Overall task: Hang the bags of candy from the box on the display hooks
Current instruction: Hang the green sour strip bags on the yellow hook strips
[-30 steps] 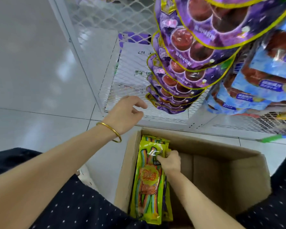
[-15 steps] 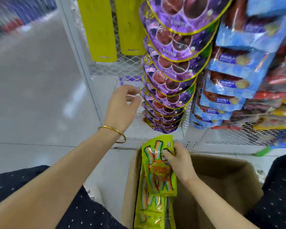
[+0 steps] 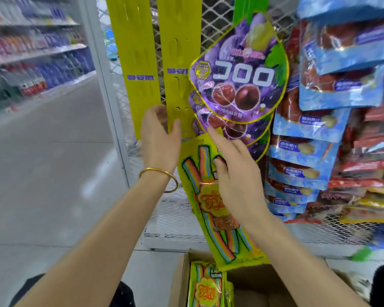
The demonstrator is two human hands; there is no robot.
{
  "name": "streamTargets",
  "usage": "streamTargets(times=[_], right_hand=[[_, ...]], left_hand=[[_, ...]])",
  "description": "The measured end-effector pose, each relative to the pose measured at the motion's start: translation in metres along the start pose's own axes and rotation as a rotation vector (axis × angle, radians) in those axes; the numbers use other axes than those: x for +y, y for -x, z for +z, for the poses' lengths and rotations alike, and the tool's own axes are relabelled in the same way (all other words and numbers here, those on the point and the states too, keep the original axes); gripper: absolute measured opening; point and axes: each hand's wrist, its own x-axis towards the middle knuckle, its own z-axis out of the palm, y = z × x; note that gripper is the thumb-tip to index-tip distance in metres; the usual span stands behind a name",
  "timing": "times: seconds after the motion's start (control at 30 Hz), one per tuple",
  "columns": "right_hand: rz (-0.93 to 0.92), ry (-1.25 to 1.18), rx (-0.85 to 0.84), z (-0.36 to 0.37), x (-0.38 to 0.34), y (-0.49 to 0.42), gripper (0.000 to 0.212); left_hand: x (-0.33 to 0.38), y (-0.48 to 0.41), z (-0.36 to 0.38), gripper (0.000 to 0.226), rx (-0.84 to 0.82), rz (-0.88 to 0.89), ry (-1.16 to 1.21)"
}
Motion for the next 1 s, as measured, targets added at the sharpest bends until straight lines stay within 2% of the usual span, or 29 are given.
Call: streamTargets(times=[0.1, 0.2, 0.3, 0.37, 0.5, 0.7, 0.8, 0.93, 1.0], right_hand=[[0.004, 0.031, -0.033, 0.004, 0.000, -0.015, 0.072], [0.048, 0.070, -0.060, 0.008, 0.002, -0.023, 0.071], [0.075, 0.109, -0.069, 0.009, 0.003, -0.026, 0.071], [0.083, 0.140, -0.078, 0.009, 0.003, -0.025, 0.072], [0.078, 0.126, -0.084, 0.008, 0.002, -0.024, 0.072], [-0.129, -0.199, 0.029, -0.005, -0.006, -0.003, 0.054], [-0.117, -0.242, 0.081, -0.011, -0.003, 0.006, 0.048], [-0.023, -0.163, 0.152, -0.024, 0.005, 0.018, 0.041], [-0.031, -0.160, 0.165, -0.029, 0.000, 0.022, 0.039]], left_hand=[[0.002, -0.010, 0.003, 0.030, 0.034, 0.002, 0.040], [-0.002, -0.017, 0.001, 0.014, -0.021, 0.018, -0.007], [-0.005, -0.022, -0.011, 0.040, -0.042, 0.058, -0.137], [-0.004, -0.022, -0.024, 0.044, -0.023, 0.031, -0.151], [-0.005, -0.018, -0.045, 0.019, -0.035, -0.059, 0.016], [0.010, -0.006, -0.062, 0.012, -0.211, -0.178, 0.202], [0.012, -0.004, -0.065, 0.013, -0.259, -0.245, 0.265], [0.010, -0.003, -0.065, 0.012, -0.275, -0.296, 0.293], [0.011, -0.004, -0.064, 0.013, -0.288, -0.309, 0.284]])
